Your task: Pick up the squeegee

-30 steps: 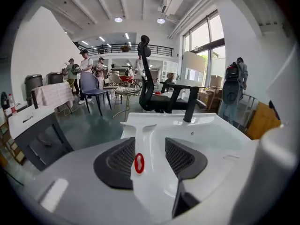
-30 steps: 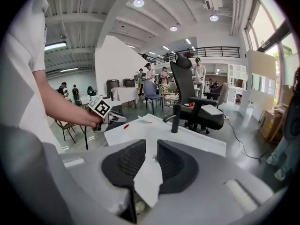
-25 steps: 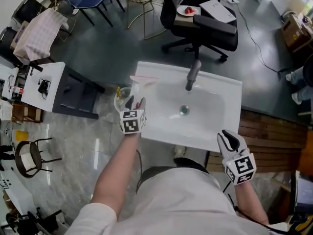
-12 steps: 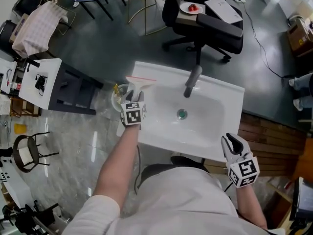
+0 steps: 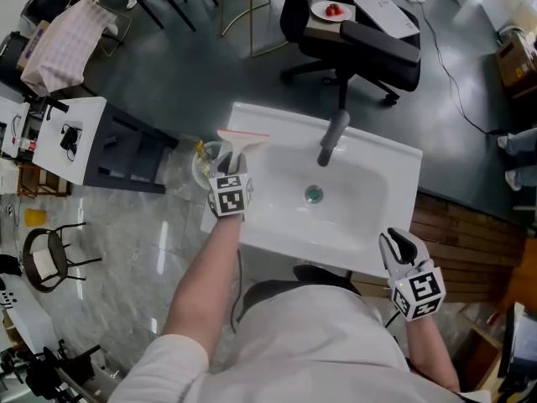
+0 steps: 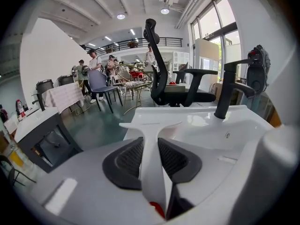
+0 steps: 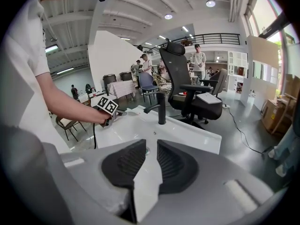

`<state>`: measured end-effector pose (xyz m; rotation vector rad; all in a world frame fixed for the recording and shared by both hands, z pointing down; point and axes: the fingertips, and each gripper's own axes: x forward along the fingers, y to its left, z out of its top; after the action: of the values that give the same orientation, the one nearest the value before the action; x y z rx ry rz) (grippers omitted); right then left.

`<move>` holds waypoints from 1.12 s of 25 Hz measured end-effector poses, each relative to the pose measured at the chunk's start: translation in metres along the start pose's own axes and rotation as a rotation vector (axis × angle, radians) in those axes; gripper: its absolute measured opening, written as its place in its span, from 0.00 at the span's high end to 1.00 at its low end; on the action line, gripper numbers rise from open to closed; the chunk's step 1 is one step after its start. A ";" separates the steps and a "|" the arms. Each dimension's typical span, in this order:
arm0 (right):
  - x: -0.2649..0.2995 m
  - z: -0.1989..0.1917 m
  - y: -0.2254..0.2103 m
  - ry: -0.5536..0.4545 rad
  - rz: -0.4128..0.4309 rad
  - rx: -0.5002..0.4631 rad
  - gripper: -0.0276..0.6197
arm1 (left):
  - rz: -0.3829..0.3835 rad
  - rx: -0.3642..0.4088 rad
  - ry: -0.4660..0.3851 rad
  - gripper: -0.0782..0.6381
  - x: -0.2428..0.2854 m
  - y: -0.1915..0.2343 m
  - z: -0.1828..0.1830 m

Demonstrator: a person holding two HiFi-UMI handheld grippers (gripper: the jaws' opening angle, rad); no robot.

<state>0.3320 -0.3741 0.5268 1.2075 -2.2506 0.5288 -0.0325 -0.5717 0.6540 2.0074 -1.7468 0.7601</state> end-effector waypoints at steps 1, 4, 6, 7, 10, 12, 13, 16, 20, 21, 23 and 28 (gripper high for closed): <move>0.001 0.001 0.002 0.000 0.005 -0.002 0.86 | -0.001 -0.002 -0.003 0.75 -0.002 0.000 0.001; 0.003 0.004 0.008 -0.005 0.021 -0.011 0.86 | -0.006 -0.006 -0.015 0.75 -0.011 0.000 0.005; 0.004 0.006 0.015 -0.010 0.031 -0.019 0.86 | -0.013 -0.007 -0.031 0.75 -0.020 0.001 0.008; 0.005 0.007 0.018 -0.012 0.036 -0.023 0.86 | -0.016 -0.009 -0.038 0.75 -0.025 0.001 0.009; 0.008 0.009 0.030 -0.022 0.052 -0.032 0.86 | -0.025 -0.019 -0.052 0.75 -0.044 0.003 0.010; 0.009 0.011 0.040 -0.029 0.066 -0.035 0.86 | -0.035 -0.023 -0.059 0.75 -0.059 0.004 0.011; 0.010 0.012 0.046 -0.031 0.073 -0.036 0.86 | -0.041 -0.023 -0.062 0.75 -0.067 0.005 0.011; 0.011 0.014 0.068 -0.041 0.096 -0.050 0.86 | -0.060 -0.022 -0.073 0.75 -0.092 0.008 0.010; 0.014 0.016 0.100 -0.049 0.134 -0.053 0.86 | -0.078 -0.030 -0.095 0.75 -0.131 0.017 0.009; 0.015 0.017 0.109 -0.053 0.145 -0.047 0.86 | -0.083 -0.033 -0.100 0.75 -0.141 0.020 0.007; 0.018 0.020 0.124 -0.062 0.162 -0.045 0.86 | -0.091 -0.039 -0.115 0.75 -0.162 0.027 0.005; 0.023 0.027 0.167 -0.074 0.186 -0.073 0.86 | -0.113 -0.036 -0.150 0.75 -0.219 0.042 -0.006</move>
<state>0.1727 -0.3165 0.5042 1.0033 -2.4384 0.4733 -0.0934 -0.4036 0.5206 2.1673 -1.6965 0.5512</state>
